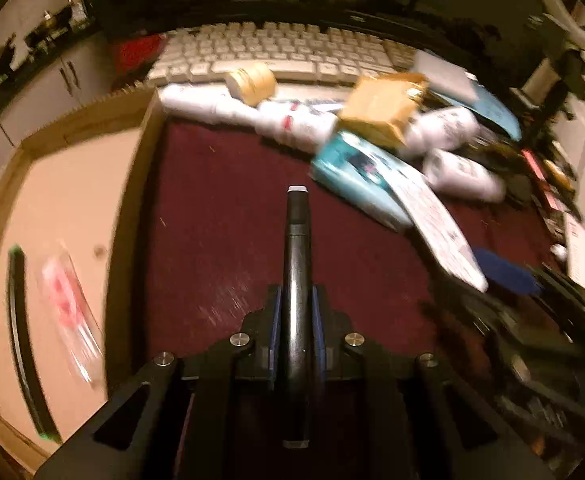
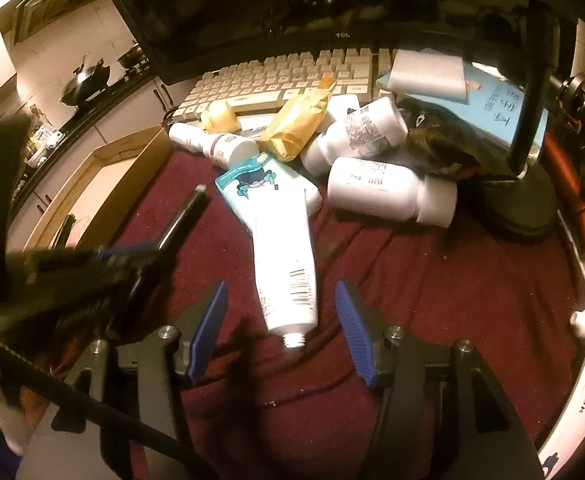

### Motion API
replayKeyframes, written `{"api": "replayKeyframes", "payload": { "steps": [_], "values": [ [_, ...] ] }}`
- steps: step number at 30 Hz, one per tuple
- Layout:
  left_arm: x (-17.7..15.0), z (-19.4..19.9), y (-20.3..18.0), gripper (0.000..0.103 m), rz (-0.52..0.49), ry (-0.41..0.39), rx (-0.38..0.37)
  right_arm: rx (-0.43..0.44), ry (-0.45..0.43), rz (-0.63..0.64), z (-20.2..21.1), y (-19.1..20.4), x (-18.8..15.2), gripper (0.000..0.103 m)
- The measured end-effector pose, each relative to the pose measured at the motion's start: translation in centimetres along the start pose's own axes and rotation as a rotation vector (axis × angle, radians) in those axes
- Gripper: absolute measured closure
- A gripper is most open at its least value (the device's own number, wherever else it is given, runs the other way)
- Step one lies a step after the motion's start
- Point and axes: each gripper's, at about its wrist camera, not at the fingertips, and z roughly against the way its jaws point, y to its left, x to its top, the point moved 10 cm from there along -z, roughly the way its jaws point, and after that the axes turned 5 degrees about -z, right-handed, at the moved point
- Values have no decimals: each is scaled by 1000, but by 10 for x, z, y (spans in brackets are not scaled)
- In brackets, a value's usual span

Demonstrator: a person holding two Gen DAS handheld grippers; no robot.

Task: Organize objects
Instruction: 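Grasp the second black marker with the left gripper, then carry the marker in the left gripper to the tray while the right gripper carries the white tube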

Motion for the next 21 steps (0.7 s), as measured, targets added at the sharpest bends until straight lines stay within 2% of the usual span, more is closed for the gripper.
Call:
{"api": "replayKeyframes", "payload": {
  "steps": [5,7,9,18,21],
  "values": [
    [-9,5,-4,91,-29,-23,23,-40,8,25,-7,2,6,50],
    [-13,10,-5,91,-34,-24,21,-67,23,36,-12,2,4,66],
    [-11,9,-5,91,-30,-30,11,-113,19,69,-10,3,2,74],
    [-14,10,-3,91,-45,-38,2,-73,22,53,0,12,-13,74],
    [-17,13,-2,91,-15,-46,-32,-68,16,50,2,16,-14,74]
  ]
}}
